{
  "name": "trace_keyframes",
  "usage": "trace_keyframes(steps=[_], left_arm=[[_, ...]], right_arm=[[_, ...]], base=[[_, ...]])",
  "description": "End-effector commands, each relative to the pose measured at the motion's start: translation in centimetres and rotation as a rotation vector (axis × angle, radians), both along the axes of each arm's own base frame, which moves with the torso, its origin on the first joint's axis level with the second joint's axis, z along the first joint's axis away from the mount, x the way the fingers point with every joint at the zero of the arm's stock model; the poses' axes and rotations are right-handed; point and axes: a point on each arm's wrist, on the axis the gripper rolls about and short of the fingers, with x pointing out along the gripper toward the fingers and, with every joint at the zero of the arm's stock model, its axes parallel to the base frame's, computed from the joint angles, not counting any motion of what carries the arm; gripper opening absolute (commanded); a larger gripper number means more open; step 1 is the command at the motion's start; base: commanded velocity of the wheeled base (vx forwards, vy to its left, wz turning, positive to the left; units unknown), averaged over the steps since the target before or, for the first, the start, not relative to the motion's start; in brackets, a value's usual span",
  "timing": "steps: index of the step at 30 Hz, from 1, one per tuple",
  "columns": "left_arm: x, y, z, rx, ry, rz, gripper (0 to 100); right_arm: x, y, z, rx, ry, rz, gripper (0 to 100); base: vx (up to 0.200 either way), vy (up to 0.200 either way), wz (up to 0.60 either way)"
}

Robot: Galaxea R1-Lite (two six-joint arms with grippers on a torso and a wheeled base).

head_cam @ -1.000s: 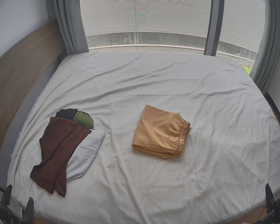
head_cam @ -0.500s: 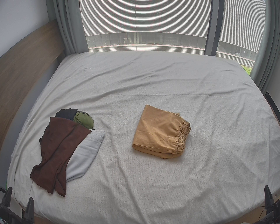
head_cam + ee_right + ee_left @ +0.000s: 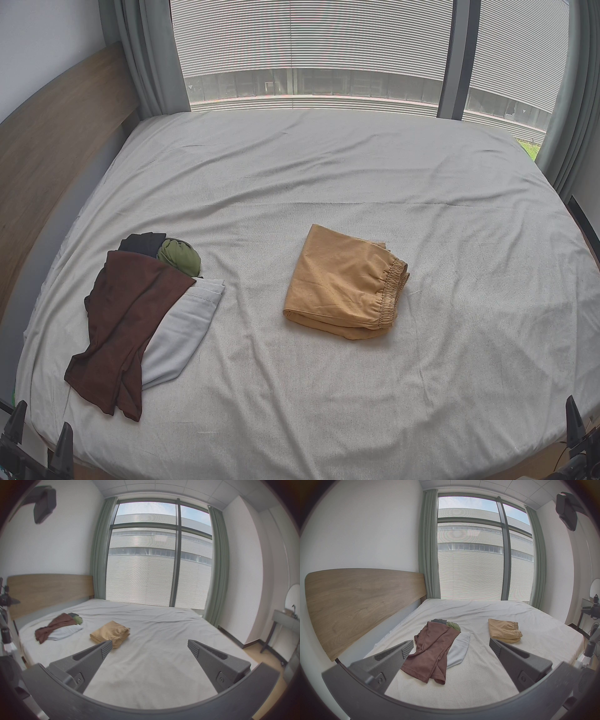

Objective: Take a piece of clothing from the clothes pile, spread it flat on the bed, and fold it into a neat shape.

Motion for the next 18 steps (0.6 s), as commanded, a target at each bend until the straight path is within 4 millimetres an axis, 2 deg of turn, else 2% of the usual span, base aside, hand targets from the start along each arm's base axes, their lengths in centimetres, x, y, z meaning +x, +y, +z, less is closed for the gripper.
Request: trace_keyframes(steps=[1, 4, 8, 12, 14, 16, 18], left_arm=[[0.06, 0.0, -0.49, -0.002, 0.008, 0.001, 100], [0.06, 0.0, -0.49, -0.002, 0.008, 0.001, 100], [0.06, 0.0, -0.49, -0.001, 0.008, 0.001, 100], [0.05, 0.0, -0.49, 0.002, 0.006, 0.001, 100], [0.05, 0.0, -0.49, 0.002, 0.006, 0.001, 100], [0.06, 0.0, -0.49, -0.005, 0.008, 0.001, 100], [0.06, 0.0, -0.49, -0.004, 0.008, 0.001, 100]], right_arm=[[0.05, -0.13, -0.57, -0.017, 0.012, -0.059, 100], [0.05, -0.12, -0.57, -0.014, 0.012, -0.051, 100], [0.02, 0.28, -0.38, 0.07, -0.002, 0.127, 100], [0.03, 0.1, -0.38, 0.097, -0.005, 0.05, 100], [0.04, -0.16, -0.45, 0.021, -0.002, -0.069, 100], [0.04, -0.16, -0.54, 0.004, 0.008, -0.069, 100], [0.06, 0.0, -0.96, 0.074, 0.05, 0.005, 100]], base=[[0.0, 0.0, 0.0], [0.0, 0.0, 0.0], [0.0, 0.0, 0.0], [0.0, 0.0, 0.0], [0.0, 0.0, 0.0], [0.0, 0.0, 0.0], [0.0, 0.0, 0.0]])
